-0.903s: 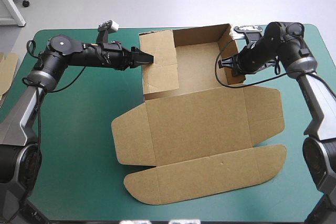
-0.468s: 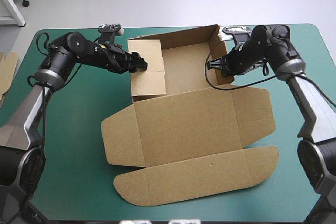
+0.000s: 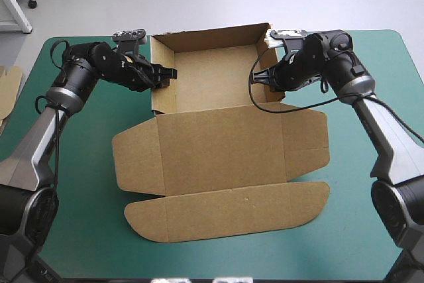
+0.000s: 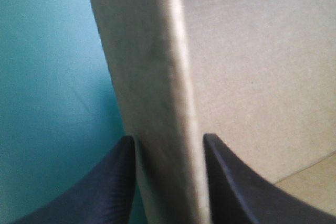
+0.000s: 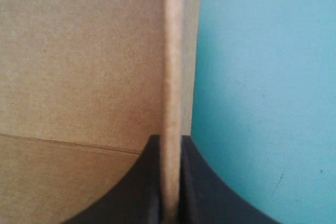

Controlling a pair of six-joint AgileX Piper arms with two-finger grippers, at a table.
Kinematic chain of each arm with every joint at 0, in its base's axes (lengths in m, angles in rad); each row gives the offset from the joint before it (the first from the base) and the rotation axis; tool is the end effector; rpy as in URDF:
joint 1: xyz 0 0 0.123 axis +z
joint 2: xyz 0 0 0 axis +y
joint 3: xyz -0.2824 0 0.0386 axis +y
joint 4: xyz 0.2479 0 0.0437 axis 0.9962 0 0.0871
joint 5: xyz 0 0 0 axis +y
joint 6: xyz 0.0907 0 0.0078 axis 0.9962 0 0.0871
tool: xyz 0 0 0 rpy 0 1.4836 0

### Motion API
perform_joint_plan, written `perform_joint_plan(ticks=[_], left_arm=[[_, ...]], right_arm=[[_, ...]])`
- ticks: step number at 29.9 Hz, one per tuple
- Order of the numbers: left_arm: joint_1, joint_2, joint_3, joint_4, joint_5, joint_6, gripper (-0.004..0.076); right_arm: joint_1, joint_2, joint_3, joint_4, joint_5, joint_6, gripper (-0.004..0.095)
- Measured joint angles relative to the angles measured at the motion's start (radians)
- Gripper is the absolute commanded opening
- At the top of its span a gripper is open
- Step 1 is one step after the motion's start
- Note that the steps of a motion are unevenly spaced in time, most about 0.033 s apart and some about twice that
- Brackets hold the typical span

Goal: Fold the box

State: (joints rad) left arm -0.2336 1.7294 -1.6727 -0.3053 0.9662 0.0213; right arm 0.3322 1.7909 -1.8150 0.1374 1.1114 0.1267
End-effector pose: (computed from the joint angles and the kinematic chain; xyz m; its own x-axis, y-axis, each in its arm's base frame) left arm 0.3708 -0.1114 0.3554 -0.8184 0.0400 -0.5732 0.2472 0.9251 -0.2883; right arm 0.3698 0.1394 0.3639 -0.8519 -0.0977 -0.5146 -0.2316 0.9514 0.2028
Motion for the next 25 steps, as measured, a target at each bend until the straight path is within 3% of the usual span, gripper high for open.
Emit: perform_joint_plan(ticks=[8,14,25], left_arm=[[-0.001,0.0,-0.002,0.035,0.006,-0.027,0.0142],[0.0,0.005,-0.002,-0.006,-0.072,0.003,-0.0014],[-0.001,0.013,-0.002,0.055,-0.112,0.004,-0.0014]], right_arm=[[0.007,0.0,0.0,-0.003,-0.002,0.007,-0.0022],[0.007,0.0,-0.002,-0.016,-0.003,0.035,-0.0021],[0.082,0.012,-0.009,-0.129,-0.014,0.135,-0.0013]])
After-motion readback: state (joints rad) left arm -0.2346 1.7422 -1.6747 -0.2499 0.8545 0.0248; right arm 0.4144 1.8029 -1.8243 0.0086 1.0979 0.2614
